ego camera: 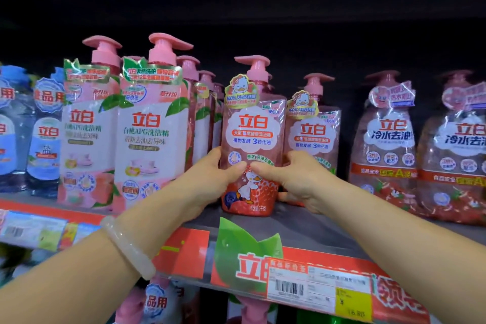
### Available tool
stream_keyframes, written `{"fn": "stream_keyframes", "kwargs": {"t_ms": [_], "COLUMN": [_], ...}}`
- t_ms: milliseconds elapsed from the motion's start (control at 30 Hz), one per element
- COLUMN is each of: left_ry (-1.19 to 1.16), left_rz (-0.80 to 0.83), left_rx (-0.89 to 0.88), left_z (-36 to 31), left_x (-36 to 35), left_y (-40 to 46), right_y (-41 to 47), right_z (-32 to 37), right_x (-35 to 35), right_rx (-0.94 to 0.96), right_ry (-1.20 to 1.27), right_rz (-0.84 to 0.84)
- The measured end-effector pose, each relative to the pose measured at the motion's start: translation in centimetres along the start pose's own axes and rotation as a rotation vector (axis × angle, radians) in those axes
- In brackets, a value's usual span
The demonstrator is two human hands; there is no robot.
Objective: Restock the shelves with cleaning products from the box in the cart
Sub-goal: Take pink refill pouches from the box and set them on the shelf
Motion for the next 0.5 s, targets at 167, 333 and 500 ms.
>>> {"fn": "stream_keyframes", "kwargs": {"t_ms": [167, 333, 500], "left_ry": [0.067, 0.221, 0.532], "left_rz": [0.004, -0.066, -0.139], "left_rx": [0.002, -0.072, -0.308], "left_z": [0.5, -0.7, -5.4], "left_x": [0.2, 0.7, 0.6], "left_y": [0.1, -0.9, -4.5], "right_y": [-0.3, -0.4, -3.3], "right_z": [0.0, 0.2, 4.4], "right_x": [0.0, 0.0, 1.8], "right_rx": [0.009, 0.011, 0.474], "right_ry": [0.002, -0.022, -0.360], "right_rz": [-0.018, 0.005, -0.284]}}
Point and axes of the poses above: each hand's wrist, its own y-axis towards the middle knuckle, its own x-axis out of the back of the hand, z = x × y, the point moved 8 cm from there along y, towards the middle knuckle, and after that the axes turned 7 degrees about -x, right-handed, at the moved point
